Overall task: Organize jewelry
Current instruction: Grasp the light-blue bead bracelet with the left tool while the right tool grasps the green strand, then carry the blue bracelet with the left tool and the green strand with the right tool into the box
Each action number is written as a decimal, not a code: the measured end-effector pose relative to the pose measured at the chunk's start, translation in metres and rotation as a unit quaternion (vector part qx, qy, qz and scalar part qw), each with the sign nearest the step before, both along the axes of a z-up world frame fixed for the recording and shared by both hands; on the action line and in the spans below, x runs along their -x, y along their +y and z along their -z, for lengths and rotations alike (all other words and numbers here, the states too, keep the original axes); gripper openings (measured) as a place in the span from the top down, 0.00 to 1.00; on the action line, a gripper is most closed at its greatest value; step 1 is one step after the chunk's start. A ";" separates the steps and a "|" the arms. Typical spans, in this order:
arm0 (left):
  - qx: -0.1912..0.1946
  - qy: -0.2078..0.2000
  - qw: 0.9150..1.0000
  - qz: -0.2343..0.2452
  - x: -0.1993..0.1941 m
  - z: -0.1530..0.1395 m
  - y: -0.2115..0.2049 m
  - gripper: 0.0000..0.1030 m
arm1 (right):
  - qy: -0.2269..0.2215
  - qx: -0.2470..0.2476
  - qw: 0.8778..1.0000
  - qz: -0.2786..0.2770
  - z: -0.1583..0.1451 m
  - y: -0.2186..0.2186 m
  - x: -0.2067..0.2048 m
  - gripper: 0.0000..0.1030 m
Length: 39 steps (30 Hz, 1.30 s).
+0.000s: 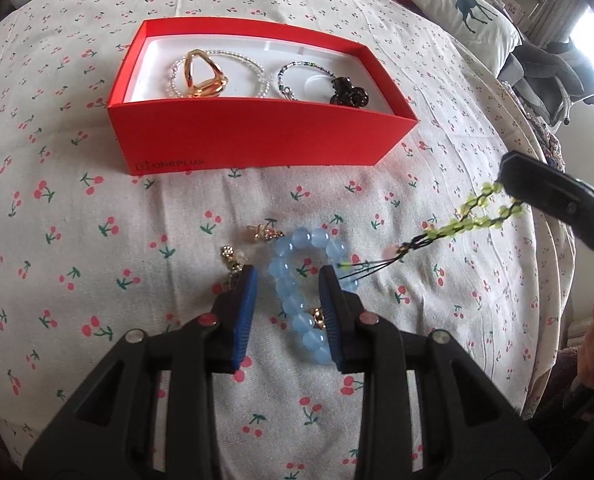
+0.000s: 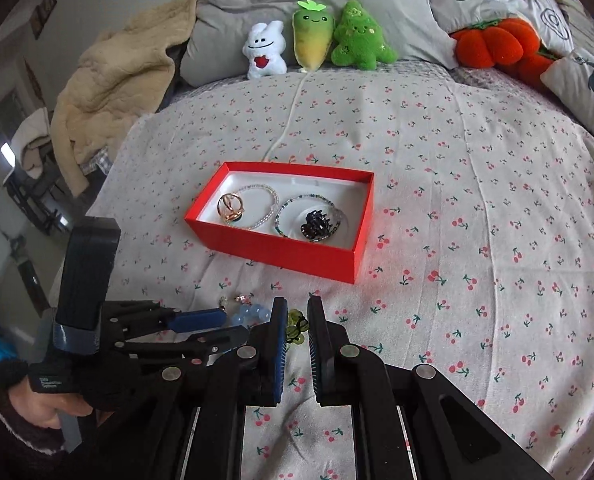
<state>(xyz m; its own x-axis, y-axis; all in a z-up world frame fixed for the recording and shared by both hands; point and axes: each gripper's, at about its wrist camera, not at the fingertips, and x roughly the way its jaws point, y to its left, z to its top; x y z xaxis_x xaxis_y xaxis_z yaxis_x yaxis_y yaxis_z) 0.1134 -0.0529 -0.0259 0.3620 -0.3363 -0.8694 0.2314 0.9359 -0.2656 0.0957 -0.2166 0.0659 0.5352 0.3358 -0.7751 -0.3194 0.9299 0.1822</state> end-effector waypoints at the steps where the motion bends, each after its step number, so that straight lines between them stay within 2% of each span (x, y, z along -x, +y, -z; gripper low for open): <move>1: -0.002 -0.001 1.000 -0.001 -0.001 0.000 -0.001 0.67 | -0.005 -0.006 1.000 0.005 -0.005 -0.004 -0.001 0.90; 6: -0.007 0.005 1.000 0.006 -0.002 0.001 -0.010 0.67 | -0.007 -0.018 0.999 0.034 -0.012 -0.022 -0.007 0.90; 13: -0.026 0.020 0.999 -0.002 0.000 0.006 -0.014 0.67 | 0.058 0.002 0.996 0.061 0.013 -0.027 -0.018 0.90; 14: -0.030 0.019 0.999 -0.003 0.000 0.006 -0.014 0.69 | 0.066 0.003 0.996 0.063 0.017 -0.028 -0.019 0.90; 17: -0.055 0.012 0.998 -0.008 -0.001 0.006 -0.016 0.86 | 0.076 0.002 0.995 0.069 0.022 -0.030 -0.021 0.90; 25: -0.013 0.020 1.000 -0.013 -0.002 -0.004 -0.004 0.87 | 0.061 -0.010 0.995 0.078 0.007 -0.032 -0.020 0.90; 31: 0.015 -0.012 1.000 -0.023 0.005 -0.034 0.004 0.87 | 0.035 -0.023 0.995 0.086 -0.011 -0.030 -0.019 0.90; 39: 0.035 -0.067 0.996 -0.036 0.009 -0.076 0.009 0.87 | -0.011 -0.036 0.995 0.096 -0.039 -0.018 -0.021 0.90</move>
